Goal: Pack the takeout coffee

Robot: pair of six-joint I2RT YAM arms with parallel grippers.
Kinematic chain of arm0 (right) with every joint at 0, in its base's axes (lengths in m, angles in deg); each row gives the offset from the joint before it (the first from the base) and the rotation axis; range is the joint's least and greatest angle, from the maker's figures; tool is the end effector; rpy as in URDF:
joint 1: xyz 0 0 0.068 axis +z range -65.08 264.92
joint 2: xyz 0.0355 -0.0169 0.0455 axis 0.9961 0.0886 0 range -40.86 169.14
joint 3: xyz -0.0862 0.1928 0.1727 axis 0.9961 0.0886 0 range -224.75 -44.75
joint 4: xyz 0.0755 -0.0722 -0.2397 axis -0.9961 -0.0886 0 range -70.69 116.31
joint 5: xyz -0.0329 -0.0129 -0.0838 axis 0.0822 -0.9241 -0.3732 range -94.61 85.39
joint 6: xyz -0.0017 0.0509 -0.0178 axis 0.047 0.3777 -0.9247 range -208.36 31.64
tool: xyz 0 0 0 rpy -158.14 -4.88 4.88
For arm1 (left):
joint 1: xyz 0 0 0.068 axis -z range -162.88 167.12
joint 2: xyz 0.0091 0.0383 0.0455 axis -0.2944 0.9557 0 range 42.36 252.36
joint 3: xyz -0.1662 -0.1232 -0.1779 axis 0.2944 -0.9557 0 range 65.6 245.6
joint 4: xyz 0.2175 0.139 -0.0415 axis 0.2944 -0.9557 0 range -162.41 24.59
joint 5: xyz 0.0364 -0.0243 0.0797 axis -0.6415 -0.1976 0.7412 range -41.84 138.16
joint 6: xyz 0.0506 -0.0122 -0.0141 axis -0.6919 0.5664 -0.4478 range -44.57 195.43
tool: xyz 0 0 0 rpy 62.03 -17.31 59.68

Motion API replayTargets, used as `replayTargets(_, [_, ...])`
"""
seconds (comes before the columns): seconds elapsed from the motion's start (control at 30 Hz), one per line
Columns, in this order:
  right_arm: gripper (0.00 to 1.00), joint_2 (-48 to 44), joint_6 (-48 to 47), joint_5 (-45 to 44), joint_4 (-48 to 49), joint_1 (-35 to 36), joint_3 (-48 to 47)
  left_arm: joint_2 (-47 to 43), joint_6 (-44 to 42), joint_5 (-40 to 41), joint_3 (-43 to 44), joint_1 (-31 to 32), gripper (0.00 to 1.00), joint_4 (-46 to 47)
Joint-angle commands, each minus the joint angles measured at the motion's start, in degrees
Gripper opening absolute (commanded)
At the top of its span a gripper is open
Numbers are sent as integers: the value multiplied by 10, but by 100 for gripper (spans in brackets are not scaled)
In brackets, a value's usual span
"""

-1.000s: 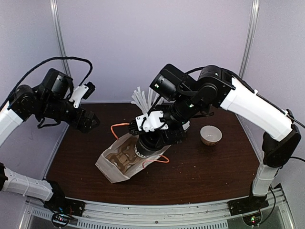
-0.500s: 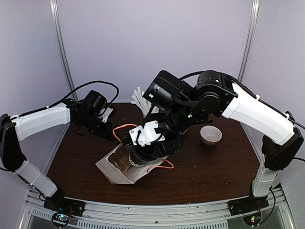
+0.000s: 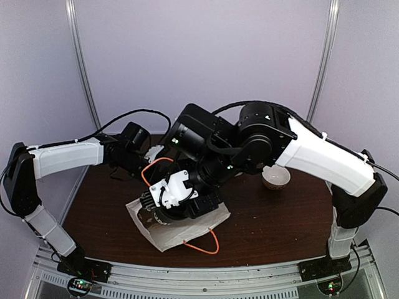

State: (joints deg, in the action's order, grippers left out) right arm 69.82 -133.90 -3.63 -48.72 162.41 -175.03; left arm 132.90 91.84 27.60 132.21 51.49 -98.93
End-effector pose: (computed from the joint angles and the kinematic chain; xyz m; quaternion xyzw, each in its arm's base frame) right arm 0.0831 0.3770 0.4089 -0.8404 0.4532 0.0896 0.2834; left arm 0.2640 -0.1958 0.2426 0.1968 0.9252 -0.2730 0.1756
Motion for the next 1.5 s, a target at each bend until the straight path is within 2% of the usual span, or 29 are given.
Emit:
replayTargets(0.0, [67,12,-4,-25,15,4,-33,-8,-13,-51,-2,18,82,29])
replayTargets(0.2, [68,13,-8,-31,19,10,-42,-23,-1,-104,-5,26,81,30])
replayTargets(0.37, [68,6,-12,-45,17,11,-29,-8,4,-177,3,31,72,35])
replayTargets(0.5, [68,0,-15,-59,15,10,-4,-6,-13,-147,13,32,73,23])
replayTargets(0.67, [67,-18,-21,-81,15,8,46,-17,-33,-72,35,31,80,-8])
replayTargets(0.87, [67,-33,-40,-131,39,7,101,-53,-45,-18,59,-2,86,-23])
replayTargets(1.17, [67,-25,-64,-185,69,11,145,-16,-46,-60,70,-19,86,-9])
replayTargets(1.47, [66,-11,-85,-202,108,19,191,10,-43,-87,67,-19,85,-8])
